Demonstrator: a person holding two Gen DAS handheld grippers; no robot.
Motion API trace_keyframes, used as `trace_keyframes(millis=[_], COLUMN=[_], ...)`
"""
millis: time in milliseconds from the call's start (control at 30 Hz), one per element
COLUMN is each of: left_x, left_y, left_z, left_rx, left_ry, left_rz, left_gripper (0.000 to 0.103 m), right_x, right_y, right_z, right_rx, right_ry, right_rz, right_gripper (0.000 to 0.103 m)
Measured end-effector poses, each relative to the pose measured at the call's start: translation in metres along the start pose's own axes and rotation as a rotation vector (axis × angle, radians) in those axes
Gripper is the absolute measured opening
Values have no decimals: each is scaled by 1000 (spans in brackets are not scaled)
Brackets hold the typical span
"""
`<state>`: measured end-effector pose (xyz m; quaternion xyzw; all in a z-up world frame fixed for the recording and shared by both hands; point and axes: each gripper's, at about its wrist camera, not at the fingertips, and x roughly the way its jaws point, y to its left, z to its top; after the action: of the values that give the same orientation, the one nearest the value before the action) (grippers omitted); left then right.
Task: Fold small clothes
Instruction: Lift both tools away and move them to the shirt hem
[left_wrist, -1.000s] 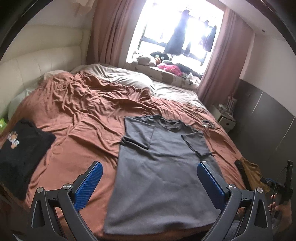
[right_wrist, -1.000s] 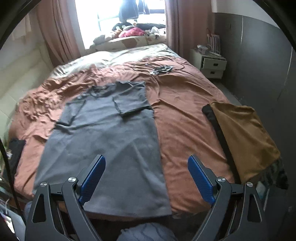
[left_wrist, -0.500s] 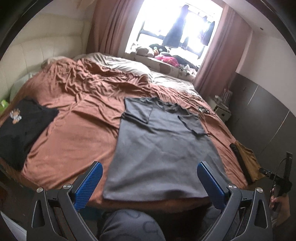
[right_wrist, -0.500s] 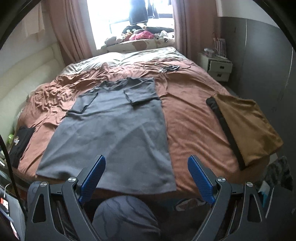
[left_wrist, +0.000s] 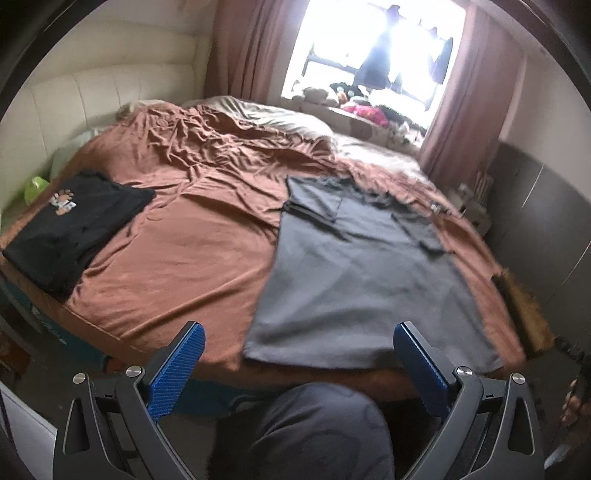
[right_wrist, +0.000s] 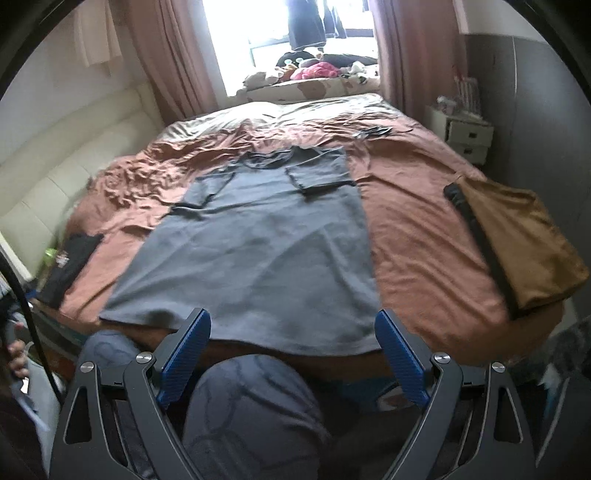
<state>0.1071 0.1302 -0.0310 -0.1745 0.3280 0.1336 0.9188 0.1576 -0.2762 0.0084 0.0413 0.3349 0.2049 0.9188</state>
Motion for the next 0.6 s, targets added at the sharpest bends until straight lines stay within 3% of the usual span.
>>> trace_keyframes(millis=[200, 367, 600], left_x=[7, 9, 33], left_y=[-8, -12, -4], left_z=[-21, -29, -38], left_rx=[83, 111, 105], left_ry=[69, 81, 141], left_rz=[8, -1, 15], left_gripper=[103, 103, 103], right_x=[-12, 0, 20], right_y=[-4, -7, -20], right_z=[-24, -41, -54], right_rx=[-54, -75, -38], right_ry=[-77, -51, -43], right_rz=[22, -14, 51], right_gripper=[90, 90, 90])
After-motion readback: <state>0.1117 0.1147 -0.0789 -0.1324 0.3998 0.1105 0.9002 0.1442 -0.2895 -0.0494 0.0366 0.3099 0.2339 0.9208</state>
